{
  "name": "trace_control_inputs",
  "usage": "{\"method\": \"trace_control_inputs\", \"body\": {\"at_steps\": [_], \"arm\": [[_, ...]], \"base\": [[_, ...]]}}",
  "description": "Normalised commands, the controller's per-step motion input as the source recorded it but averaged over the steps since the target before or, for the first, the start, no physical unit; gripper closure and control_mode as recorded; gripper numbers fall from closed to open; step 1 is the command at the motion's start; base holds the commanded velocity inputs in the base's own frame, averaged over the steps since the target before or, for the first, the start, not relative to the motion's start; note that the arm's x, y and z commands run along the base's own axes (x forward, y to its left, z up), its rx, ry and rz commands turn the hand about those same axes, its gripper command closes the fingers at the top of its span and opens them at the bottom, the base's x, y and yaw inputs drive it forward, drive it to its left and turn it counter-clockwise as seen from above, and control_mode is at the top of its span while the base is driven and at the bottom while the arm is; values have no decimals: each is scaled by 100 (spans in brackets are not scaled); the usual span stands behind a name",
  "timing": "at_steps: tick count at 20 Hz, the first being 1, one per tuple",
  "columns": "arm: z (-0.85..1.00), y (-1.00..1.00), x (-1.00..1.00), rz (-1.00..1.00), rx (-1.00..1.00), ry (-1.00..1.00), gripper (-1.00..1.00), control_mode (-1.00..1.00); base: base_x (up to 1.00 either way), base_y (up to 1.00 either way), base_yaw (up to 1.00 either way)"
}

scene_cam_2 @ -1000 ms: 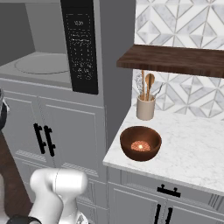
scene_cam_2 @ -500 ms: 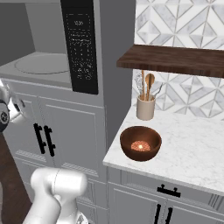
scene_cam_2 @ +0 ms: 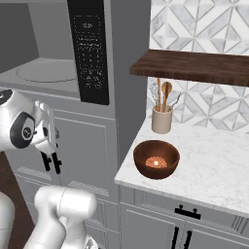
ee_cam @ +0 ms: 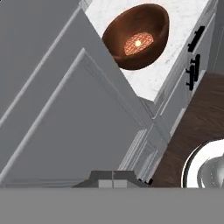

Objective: Open the microwave, place the bowl with waffle inside the microwave, then close the microwave door and turn it on.

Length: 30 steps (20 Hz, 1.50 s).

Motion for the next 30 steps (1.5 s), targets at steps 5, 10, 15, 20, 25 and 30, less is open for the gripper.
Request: {"method": "trace_control_inputs", "body": {"at_steps": [5,10,15,20,25,30], "arm": [[-46,-100,-17,-18,15,4,100,-100],[-12,-100,0,-13,14,3,100,-100],[-7,-100,0,-1,11,1,100,-100],[-4,-100,1,0,6,10,100,-100],[0,-100,16,0,4,17,100,-100],[0,-88,32,0,12,8,-100,-100]], "base": [[0,0,0],[0,0,0],[0,0,0],[0,0,0],[0,0,0],[0,0,0]]}}
